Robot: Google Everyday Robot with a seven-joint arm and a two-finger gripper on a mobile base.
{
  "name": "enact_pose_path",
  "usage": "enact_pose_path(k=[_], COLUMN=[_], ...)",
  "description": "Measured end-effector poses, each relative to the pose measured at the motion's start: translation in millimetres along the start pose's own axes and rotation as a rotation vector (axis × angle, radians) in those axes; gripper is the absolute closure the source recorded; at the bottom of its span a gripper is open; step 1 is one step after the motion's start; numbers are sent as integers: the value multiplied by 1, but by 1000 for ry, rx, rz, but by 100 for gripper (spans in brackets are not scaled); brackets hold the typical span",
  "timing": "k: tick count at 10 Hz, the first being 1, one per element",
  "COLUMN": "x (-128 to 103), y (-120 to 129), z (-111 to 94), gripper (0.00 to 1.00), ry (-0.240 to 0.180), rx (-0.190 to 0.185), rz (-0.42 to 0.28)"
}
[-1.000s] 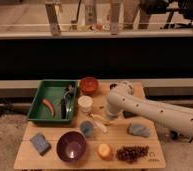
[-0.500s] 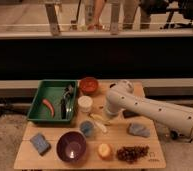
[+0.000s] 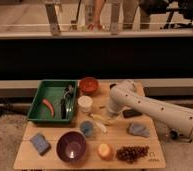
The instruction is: Place banana in paper cup
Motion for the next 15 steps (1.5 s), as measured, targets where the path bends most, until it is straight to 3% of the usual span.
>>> enact_pose_path(k=[3, 6, 10, 11, 13, 15], x=[-1, -4, -4, -4, -4, -1], y=[-1, 1, -1, -1, -2, -2], z=[17, 37, 42, 42, 42, 41], gripper=[20, 20, 21, 24, 46, 67], ry=[-56, -72, -82, -84, -113, -222], rx=[-62, -106, -113, -115, -129, -151], rz=[30, 27, 69, 75, 102, 142])
